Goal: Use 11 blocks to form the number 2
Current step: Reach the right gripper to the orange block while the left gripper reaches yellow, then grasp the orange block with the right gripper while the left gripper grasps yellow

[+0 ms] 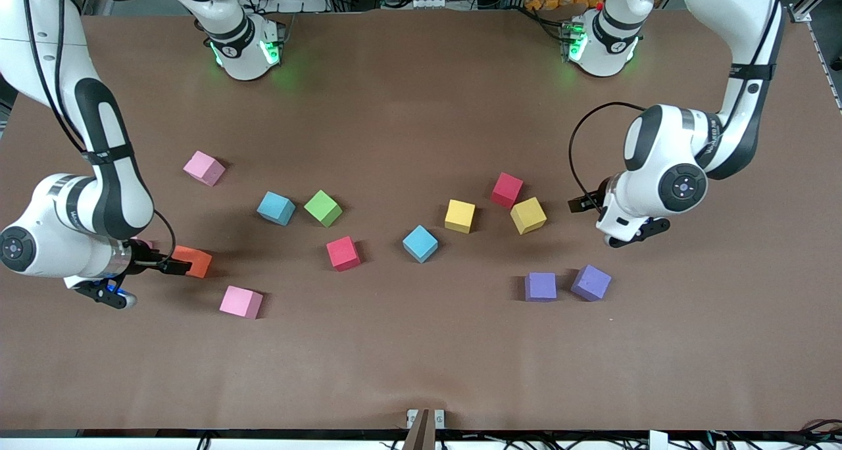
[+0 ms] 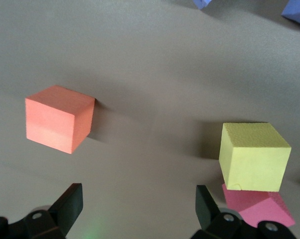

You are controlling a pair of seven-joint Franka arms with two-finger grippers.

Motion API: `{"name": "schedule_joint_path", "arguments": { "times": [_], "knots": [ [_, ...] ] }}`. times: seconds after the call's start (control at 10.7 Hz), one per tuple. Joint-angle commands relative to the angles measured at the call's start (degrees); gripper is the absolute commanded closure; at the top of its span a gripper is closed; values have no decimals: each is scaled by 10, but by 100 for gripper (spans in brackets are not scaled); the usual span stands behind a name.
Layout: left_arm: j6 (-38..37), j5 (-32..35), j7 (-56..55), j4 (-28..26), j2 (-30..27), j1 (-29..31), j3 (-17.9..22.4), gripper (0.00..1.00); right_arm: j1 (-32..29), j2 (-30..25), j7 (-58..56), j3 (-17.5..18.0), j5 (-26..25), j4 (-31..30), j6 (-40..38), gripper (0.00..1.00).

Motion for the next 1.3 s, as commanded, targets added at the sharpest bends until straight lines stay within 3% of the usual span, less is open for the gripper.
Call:
{"name": "schedule_joint_path", "arguments": {
  "times": [0.0, 0.56, 1.21],
  "knots": [
    [26, -4, -82, -14, -6, -25, -7, 0, 3, 10, 10, 2, 4, -5, 17, 0],
    [134, -13, -206, -16, 37, -27, -60, 0, 12, 42, 11, 0, 0, -5, 60, 3],
    [206, -23, -234, -9, 73, -42, -61, 0, 18, 33, 7, 0, -2, -41, 83, 6]
  ]
}}
